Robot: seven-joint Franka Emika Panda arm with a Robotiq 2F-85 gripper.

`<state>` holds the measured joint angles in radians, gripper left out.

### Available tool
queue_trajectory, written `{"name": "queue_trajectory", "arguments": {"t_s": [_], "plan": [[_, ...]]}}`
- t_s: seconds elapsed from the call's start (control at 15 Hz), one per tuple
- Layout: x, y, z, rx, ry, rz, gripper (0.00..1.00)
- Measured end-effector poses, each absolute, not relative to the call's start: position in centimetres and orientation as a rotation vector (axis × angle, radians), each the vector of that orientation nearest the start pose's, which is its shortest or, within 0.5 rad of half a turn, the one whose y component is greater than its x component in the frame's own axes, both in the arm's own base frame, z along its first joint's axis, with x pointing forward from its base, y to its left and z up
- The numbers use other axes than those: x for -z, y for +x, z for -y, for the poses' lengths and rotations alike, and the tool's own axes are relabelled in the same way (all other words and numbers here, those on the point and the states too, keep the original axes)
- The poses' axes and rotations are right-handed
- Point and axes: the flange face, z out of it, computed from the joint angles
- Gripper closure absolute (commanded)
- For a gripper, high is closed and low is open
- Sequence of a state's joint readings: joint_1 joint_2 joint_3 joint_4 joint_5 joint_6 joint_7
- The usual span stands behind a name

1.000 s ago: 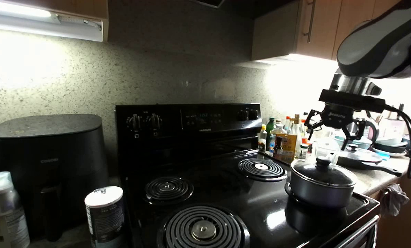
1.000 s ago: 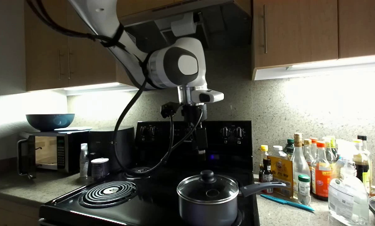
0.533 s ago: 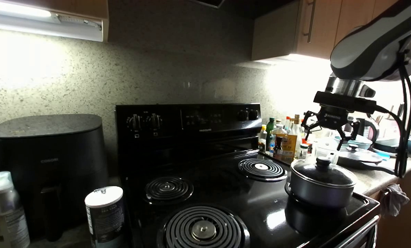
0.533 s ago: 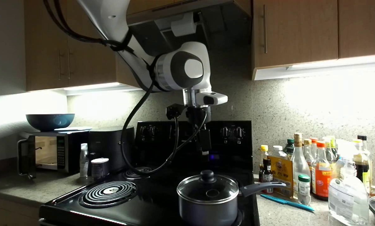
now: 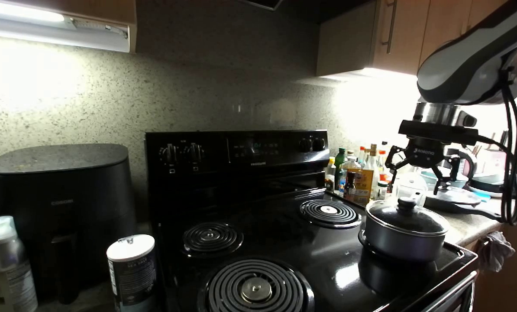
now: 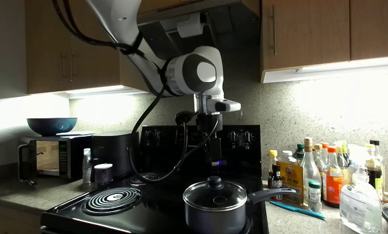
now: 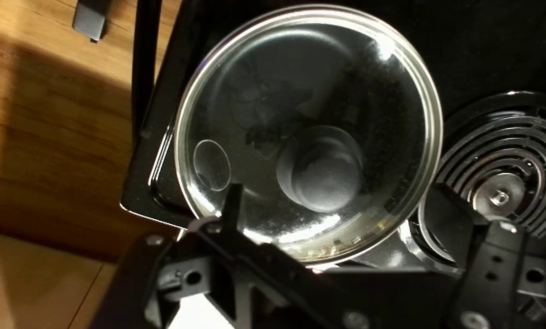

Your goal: Remove the lid from the pot

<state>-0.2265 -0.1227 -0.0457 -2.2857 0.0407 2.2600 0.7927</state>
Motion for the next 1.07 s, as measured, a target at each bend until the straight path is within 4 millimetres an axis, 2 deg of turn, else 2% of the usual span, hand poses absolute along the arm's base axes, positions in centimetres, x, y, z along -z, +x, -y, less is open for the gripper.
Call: {"name": "queue_trajectory", "arguments": {"t_s": [0.33,0.53,0.8,1.07], "plan": [[-40.0,49.5,13.3,-0.038,-2.668,-1.603,0.00],[-39.7,50.6,13.0,-0.064,-2.660,-1.628,0.00],[-39.7,50.8,13.2,-0.066,-2.656,-1.636,0.00],[-38.0,50.9,13.5,-0.111,-2.668,-1.645,0.00]]}}
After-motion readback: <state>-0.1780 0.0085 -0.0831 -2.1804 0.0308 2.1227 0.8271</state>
